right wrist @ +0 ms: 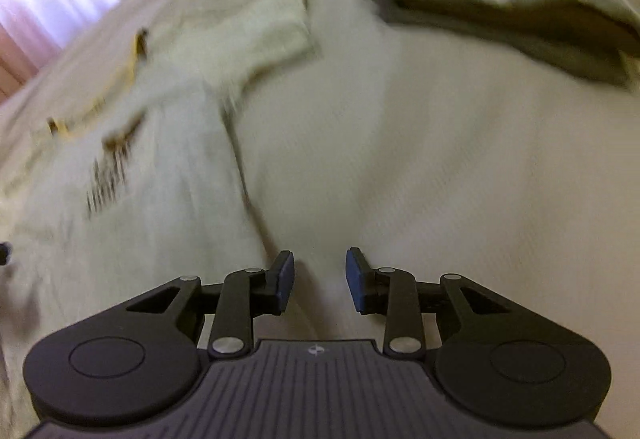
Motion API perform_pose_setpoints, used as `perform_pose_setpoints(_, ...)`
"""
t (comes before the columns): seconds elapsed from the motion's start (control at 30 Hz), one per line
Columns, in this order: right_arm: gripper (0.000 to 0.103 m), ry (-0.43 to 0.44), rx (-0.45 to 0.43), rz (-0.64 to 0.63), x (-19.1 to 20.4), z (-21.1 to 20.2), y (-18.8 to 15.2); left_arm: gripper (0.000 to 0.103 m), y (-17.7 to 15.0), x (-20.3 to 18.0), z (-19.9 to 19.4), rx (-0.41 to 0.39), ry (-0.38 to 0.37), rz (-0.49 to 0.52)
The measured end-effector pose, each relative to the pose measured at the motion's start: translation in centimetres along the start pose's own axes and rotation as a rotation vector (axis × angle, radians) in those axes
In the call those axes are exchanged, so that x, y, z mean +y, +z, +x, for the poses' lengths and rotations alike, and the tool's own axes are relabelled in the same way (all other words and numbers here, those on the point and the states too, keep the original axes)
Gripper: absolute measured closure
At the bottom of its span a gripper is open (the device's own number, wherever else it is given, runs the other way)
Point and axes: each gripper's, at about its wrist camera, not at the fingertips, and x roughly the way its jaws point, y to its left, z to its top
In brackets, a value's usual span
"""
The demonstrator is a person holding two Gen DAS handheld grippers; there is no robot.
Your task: Fold clothes
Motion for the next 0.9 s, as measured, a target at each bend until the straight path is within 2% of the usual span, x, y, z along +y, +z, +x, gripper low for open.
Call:
perform_pose_setpoints(0.13,0.070,-0.109,-0.002,-0.037,0.6,-3.6,-3.4,0.047,-6.1,0.5,-4.1,0.001,0.041,0.001)
perform_pose_setpoints(0.23,0.065,-0.126,-0.034,-0.059,2.2,-7.1,-5.4,0.043,-10.4,0.9,-7.3,-0.008,0.058,-0.024)
perform_pose_setpoints(0.4,0.054,-0.118,-0.051,-0.105,5.3,-11.7,-9.4,0.043,-16.2,1.4,-11.1,0.016,0.050,-0.090)
perform_pose_setpoints(0.53,0.053,-0.118,-0.016,-0.093,6.0,-13.2,-12.2,0.043,-19.4,1.3,-12.2,0.032,0.012,-0.147)
perform_pose_setpoints(0.67,0.053,-0.129,-0.001,-0.066,5.0,-13.8,-13.5,0.045,-20.8,0.4,-11.1,0.072,-0.017,-0.128)
perform_pose_setpoints(0.77,0.053,-0.130,0.003,-0.047,4.0,-13.9,-14.0,0.048,-21.3,0.6,-10.3,0.073,-0.053,-0.185)
perform_pose_setpoints(0.8,0.053,-0.130,0.004,-0.041,3.8,-14.0,-14.1,0.052,-21.4,0.7,-10.0,0.075,-0.068,-0.201)
perform_pose_setpoints(0.83,0.053,-0.125,0.006,-0.030,3.5,-14.0,-14.1,0.064,-21.3,0.7,-9.6,0.084,-0.081,-0.200)
perform_pose_setpoints(0.87,0.053,-0.122,0.007,-0.027,3.4,-14.0,-14.2,0.072,-21.2,0.6,-9.2,0.093,-0.094,-0.199)
perform_pose_setpoints(0.9,0.052,-0.120,0.008,-0.031,3.3,-14.0,-14.2,0.090,-21.0,0.4,-8.9,0.107,-0.109,-0.184)
